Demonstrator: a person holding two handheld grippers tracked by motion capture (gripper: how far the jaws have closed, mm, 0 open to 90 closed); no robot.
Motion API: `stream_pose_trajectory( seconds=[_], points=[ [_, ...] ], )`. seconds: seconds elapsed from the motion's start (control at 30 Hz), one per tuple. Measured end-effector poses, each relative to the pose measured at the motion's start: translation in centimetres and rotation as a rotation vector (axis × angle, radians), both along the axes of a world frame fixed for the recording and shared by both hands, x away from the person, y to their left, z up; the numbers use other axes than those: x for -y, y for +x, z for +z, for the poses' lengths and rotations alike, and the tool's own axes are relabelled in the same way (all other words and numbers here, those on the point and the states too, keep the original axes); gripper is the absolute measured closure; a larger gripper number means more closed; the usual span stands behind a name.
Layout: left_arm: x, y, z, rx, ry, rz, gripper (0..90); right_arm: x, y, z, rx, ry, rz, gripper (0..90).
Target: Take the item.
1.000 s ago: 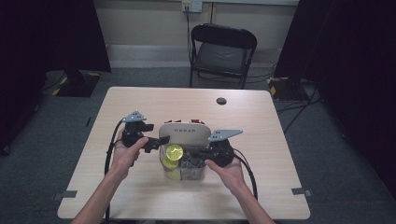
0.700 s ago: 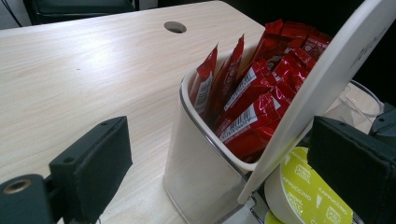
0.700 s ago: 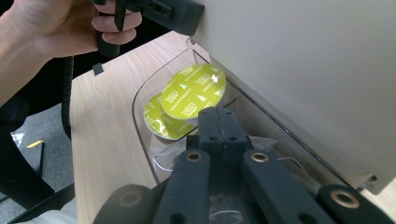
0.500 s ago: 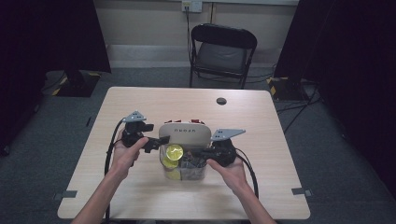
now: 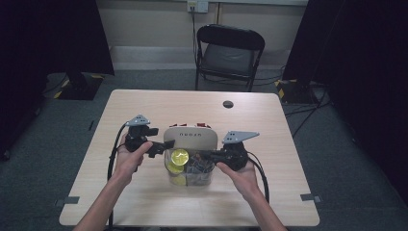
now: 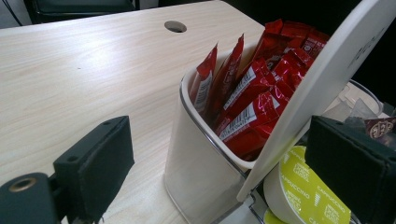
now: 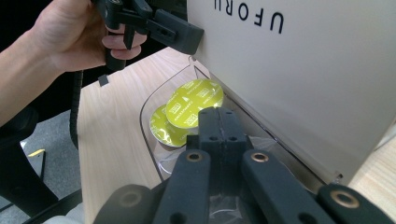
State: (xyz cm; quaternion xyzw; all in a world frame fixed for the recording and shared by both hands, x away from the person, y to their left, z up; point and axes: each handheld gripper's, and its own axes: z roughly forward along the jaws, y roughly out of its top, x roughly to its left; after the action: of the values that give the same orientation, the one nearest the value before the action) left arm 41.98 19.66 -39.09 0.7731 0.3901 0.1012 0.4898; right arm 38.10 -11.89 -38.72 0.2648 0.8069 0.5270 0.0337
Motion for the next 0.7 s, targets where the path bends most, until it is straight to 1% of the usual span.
stream_pose_trajectory(
  seconds=[0.17,0.23,0.43,0.7],
  points=[
    [0.0,0.0,0.0,-0.001,0.005,0.000,7.3,0.1,-0.2,0.3,0.010,0.002,0.001,90.0],
    [0.0,0.0,0.0,-0.002,-0.002,-0.002,7.3,0.2,-0.2,0.5,0.012,0.007,0.002,90.0],
    [0.0,0.0,0.0,-0.004,0.003,-0.001,7.3,0.8,-0.4,1.1,0.021,0.018,-0.002,90.0],
    [0.0,0.0,0.0,-0.009,-0.002,0.002,7.3,1.4,-0.7,1.8,0.031,0.031,-0.009,90.0]
  ],
)
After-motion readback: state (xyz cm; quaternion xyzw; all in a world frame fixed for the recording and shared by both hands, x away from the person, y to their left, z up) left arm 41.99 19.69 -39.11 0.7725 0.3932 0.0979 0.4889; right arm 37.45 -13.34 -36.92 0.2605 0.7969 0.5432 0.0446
